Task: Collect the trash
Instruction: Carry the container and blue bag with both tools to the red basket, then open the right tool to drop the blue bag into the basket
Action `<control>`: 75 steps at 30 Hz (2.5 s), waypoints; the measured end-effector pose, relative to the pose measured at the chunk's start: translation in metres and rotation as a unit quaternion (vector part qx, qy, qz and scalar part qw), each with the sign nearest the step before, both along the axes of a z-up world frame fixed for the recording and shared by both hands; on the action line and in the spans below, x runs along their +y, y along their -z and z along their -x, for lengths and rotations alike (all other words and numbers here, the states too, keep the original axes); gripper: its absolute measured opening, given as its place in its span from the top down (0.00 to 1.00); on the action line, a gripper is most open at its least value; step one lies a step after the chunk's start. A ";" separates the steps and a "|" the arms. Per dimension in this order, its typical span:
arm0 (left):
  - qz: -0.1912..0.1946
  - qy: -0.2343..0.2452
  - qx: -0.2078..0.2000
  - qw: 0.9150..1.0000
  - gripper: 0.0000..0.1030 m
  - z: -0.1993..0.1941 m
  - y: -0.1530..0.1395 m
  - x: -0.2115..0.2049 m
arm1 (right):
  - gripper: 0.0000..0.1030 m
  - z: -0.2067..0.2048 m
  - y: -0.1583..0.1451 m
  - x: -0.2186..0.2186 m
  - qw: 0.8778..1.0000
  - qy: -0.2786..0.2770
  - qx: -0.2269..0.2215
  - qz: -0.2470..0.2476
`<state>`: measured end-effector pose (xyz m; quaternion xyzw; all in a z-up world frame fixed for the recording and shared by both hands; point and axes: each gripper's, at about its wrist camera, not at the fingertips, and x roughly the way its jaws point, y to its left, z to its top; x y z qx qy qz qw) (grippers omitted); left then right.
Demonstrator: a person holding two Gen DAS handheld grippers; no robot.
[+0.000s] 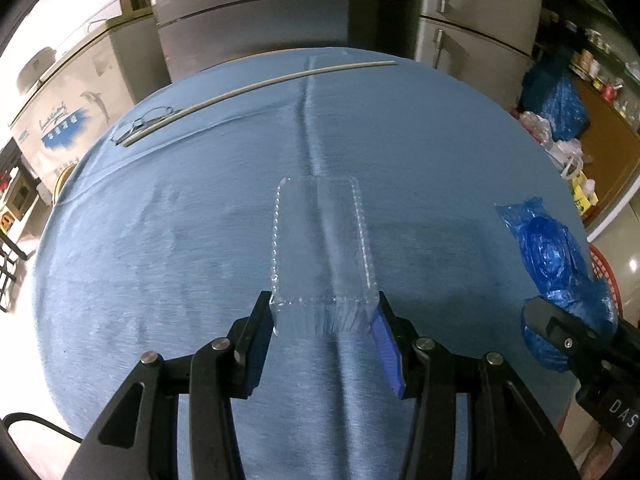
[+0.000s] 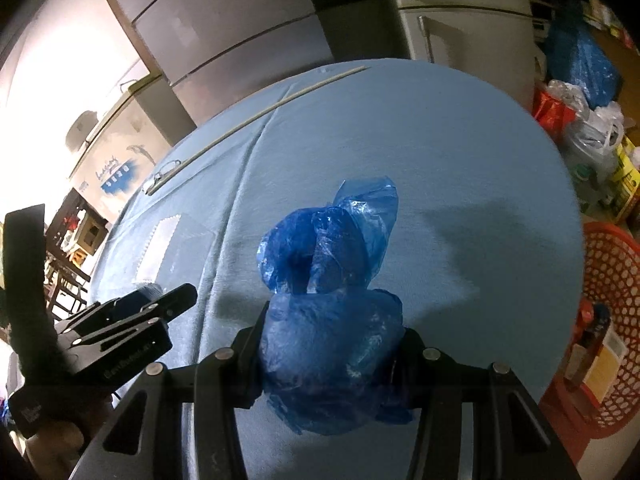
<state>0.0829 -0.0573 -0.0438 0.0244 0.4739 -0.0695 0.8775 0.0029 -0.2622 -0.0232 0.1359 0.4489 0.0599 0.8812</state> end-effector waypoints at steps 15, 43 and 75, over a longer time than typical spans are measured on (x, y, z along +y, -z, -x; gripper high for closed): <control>-0.001 0.063 -0.001 0.998 0.52 0.021 -0.013 -0.060 | 0.50 0.042 -0.005 -0.063 0.997 0.067 -0.019 -0.020; -0.017 0.201 -0.014 0.979 0.52 0.047 -0.022 -0.196 | 0.50 0.113 -0.002 -0.209 0.972 0.234 -0.018 -0.012; -0.023 0.287 -0.003 0.958 0.52 0.061 -0.023 -0.285 | 0.46 0.105 0.044 -0.294 0.963 0.264 0.048 -0.012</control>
